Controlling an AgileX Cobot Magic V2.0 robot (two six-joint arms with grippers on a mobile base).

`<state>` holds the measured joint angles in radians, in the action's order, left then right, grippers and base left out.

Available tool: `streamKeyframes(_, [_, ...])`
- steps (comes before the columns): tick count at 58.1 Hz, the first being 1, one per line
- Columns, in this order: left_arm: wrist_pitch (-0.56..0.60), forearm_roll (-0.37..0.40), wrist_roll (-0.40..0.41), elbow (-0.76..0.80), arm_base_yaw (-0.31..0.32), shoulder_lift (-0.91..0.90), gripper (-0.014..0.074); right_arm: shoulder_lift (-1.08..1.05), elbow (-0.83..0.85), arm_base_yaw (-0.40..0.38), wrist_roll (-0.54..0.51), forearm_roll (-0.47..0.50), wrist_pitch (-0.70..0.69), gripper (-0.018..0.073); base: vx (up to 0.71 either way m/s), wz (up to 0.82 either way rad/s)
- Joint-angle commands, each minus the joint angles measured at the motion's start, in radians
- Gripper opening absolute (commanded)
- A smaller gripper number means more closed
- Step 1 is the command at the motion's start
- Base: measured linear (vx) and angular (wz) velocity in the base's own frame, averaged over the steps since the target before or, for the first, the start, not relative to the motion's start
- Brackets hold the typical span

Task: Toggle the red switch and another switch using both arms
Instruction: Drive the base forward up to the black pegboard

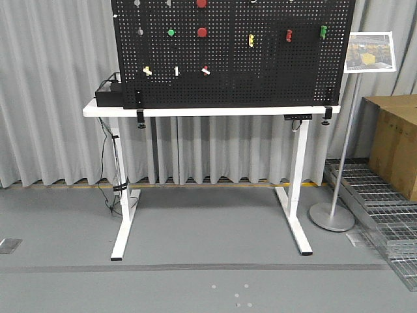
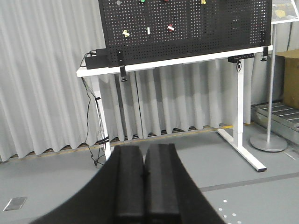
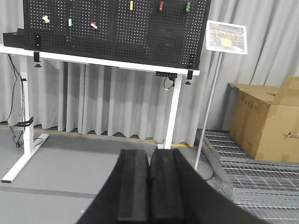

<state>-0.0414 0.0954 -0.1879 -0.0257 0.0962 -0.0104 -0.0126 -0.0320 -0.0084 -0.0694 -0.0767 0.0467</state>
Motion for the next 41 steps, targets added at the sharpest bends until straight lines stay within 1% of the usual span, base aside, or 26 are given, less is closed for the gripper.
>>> streamKeyframes(1, [0.084, 0.004, 0.008, -0.021, -0.002, -0.008, 0.0003, -0.010, -0.004, -0.005, 0.002, -0.006, -0.081, -0.0006, 0.00, 0.00])
streamKeyframes(41, [0.084, 0.004, 0.008, -0.021, -0.002, -0.008, 0.0003, -0.010, -0.004, -0.005, 0.002, -0.006, -0.081, -0.0006, 0.00, 0.00])
